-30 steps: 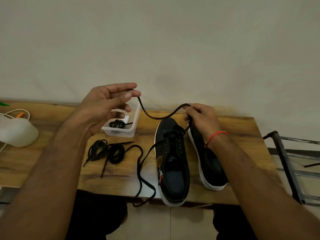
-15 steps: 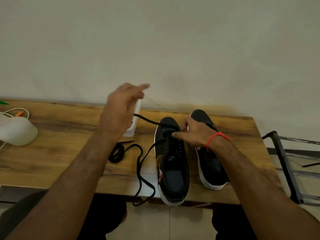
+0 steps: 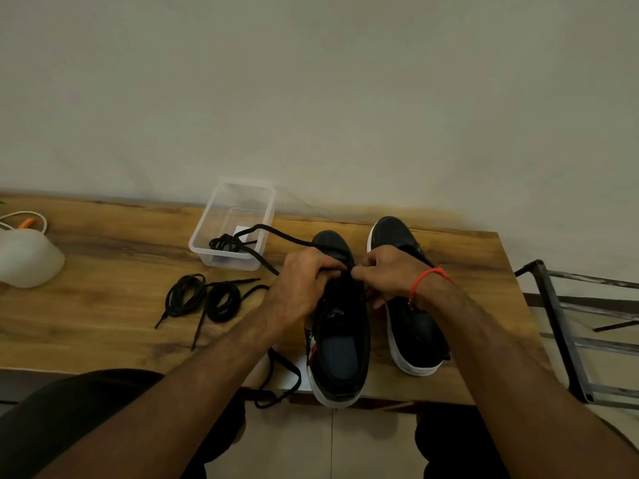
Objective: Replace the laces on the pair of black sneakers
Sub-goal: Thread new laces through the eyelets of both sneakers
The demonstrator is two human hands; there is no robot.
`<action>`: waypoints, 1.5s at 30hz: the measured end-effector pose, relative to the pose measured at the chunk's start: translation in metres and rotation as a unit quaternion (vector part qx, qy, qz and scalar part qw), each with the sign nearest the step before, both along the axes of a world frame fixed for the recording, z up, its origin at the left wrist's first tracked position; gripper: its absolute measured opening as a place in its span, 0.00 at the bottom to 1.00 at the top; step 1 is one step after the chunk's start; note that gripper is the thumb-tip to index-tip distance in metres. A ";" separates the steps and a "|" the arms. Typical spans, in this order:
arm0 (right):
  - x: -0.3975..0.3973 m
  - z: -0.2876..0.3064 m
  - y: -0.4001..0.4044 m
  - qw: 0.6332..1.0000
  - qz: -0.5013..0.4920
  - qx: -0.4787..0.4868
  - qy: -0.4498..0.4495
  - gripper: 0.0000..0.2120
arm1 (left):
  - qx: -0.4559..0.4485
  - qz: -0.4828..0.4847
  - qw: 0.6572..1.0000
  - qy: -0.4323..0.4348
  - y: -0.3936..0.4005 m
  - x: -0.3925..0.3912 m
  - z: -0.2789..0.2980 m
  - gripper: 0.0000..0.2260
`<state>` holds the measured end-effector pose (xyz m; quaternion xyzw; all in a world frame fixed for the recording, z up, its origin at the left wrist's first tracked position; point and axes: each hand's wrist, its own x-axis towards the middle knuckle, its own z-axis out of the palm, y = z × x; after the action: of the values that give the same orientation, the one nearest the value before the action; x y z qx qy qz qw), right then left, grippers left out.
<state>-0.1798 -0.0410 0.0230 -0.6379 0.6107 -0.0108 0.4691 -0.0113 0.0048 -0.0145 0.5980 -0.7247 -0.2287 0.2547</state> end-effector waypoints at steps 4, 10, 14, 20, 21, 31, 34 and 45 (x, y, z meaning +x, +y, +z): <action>-0.006 -0.001 0.001 0.998 -0.029 0.021 -0.045 0.09 | -0.001 0.036 0.998 0.044 0.003 -0.006 -0.006 0.13; -0.005 -0.001 0.002 0.996 -0.025 0.036 -0.079 0.07 | 0.035 0.104 0.986 0.124 0.000 -0.009 -0.015 0.12; -0.004 -0.002 0.001 0.995 -0.012 0.043 -0.086 0.05 | 0.039 0.106 0.985 0.130 -0.001 -0.009 -0.019 0.09; -0.004 -0.009 0.001 0.994 -0.038 0.037 -0.093 0.06 | 0.038 0.114 0.982 0.144 -0.001 -0.008 -0.024 0.09; -0.003 -0.011 0.002 0.996 -0.029 0.010 -0.080 0.04 | 0.038 0.111 0.983 0.143 -0.001 -0.008 -0.024 0.09; -0.003 -0.015 -0.003 0.997 -0.005 -0.056 -0.050 0.02 | 0.043 0.085 0.987 0.127 -0.004 -0.007 -0.025 0.14; -0.005 -0.018 -0.004 0.996 -0.022 -0.048 -0.065 0.02 | 0.031 0.081 0.988 0.129 -0.002 -0.008 -0.027 0.12; -0.004 -0.019 -0.005 0.996 -0.034 -0.032 -0.071 0.04 | 0.033 0.106 0.983 0.146 -0.002 -0.005 -0.023 0.10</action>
<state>-0.1835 -0.0465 0.0042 -0.6296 0.5964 -0.0912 0.4895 -0.0161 0.0030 -0.0370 0.6400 -0.6041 -0.3093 0.3604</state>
